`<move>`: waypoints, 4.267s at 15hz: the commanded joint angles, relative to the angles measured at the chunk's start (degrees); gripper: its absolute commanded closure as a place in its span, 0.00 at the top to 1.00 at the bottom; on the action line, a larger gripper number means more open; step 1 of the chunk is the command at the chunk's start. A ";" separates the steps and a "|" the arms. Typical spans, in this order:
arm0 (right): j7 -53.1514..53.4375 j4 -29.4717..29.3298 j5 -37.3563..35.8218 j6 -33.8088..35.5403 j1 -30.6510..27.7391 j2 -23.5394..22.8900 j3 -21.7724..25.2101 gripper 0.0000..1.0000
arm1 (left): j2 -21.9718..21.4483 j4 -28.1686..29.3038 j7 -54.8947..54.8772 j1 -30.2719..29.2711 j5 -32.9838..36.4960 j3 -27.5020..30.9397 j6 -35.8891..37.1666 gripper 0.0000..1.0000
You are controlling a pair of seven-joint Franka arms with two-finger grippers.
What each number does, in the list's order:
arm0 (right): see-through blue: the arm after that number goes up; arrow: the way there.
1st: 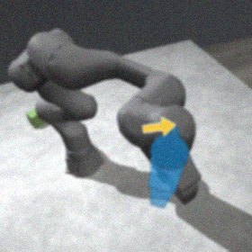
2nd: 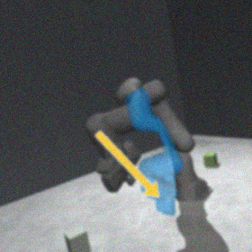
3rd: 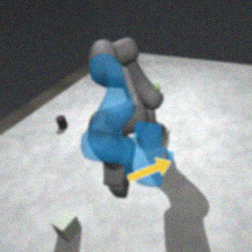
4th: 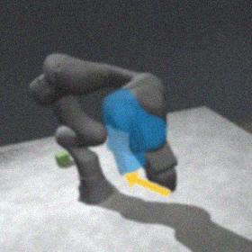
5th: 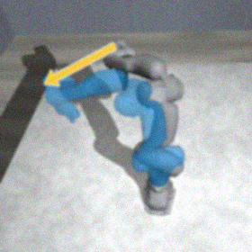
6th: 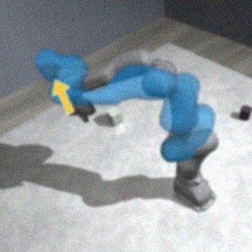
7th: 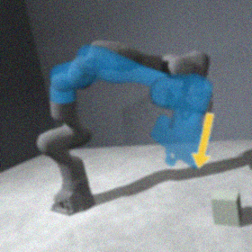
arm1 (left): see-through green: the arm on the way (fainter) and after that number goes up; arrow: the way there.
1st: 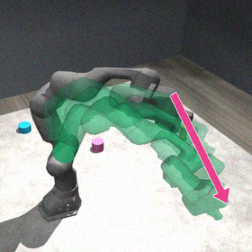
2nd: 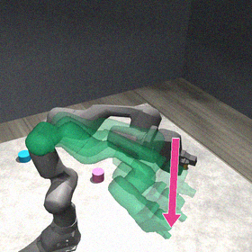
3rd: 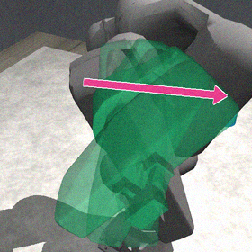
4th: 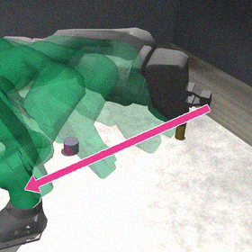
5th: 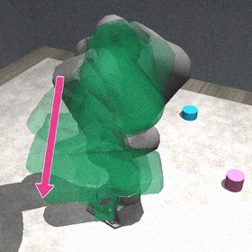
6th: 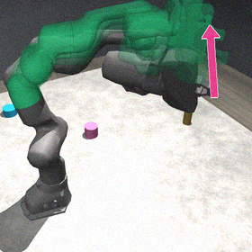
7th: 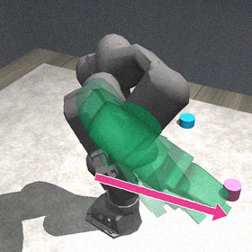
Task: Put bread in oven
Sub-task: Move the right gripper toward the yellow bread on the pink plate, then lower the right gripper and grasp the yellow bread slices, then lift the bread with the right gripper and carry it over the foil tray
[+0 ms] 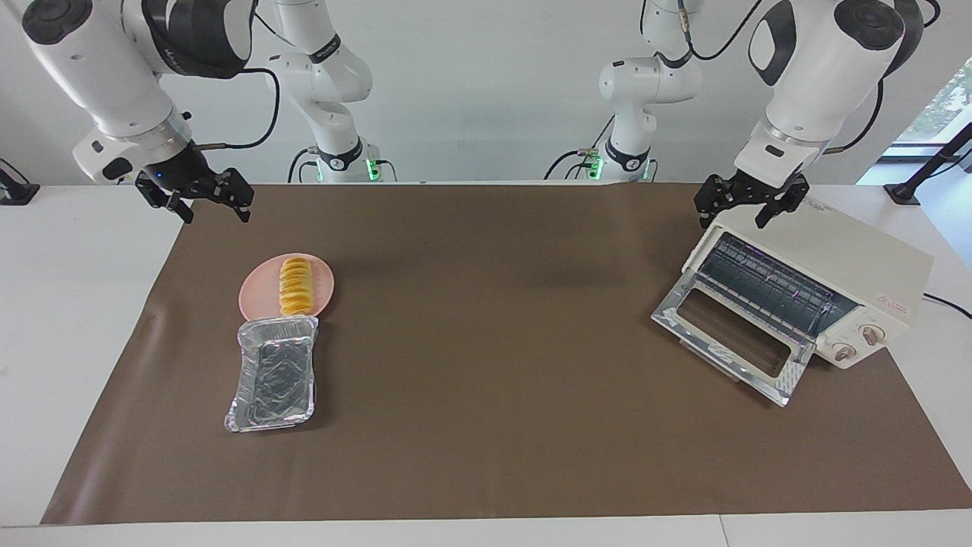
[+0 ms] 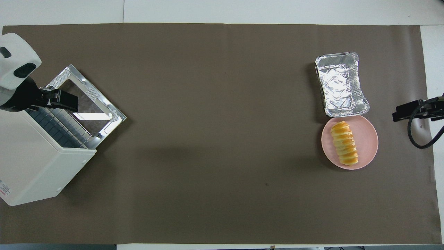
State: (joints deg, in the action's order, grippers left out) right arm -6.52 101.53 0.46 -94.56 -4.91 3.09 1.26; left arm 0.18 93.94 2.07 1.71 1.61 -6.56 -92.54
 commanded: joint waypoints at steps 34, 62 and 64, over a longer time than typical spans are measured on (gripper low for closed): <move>-12.56 40.32 -0.54 -47.56 1.92 -2.38 -0.74 0.95 | -1.06 1.16 -0.05 -0.48 -0.82 -0.03 -0.62 1.00; -8.07 0.98 1.83 -30.43 -0.02 -18.01 -0.38 0.18 | -1.06 1.16 -0.05 -0.48 -0.82 -0.03 -0.62 1.00; -8.16 -5.52 1.74 -29.03 -0.54 -23.01 -0.47 0.18 | -1.06 1.16 -0.05 -0.48 -0.82 -0.03 -0.62 1.00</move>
State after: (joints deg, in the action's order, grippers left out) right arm -15.27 104.32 1.45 -125.29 -4.84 -13.60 1.18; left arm 0.18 93.93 2.07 1.71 1.61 -6.56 -92.54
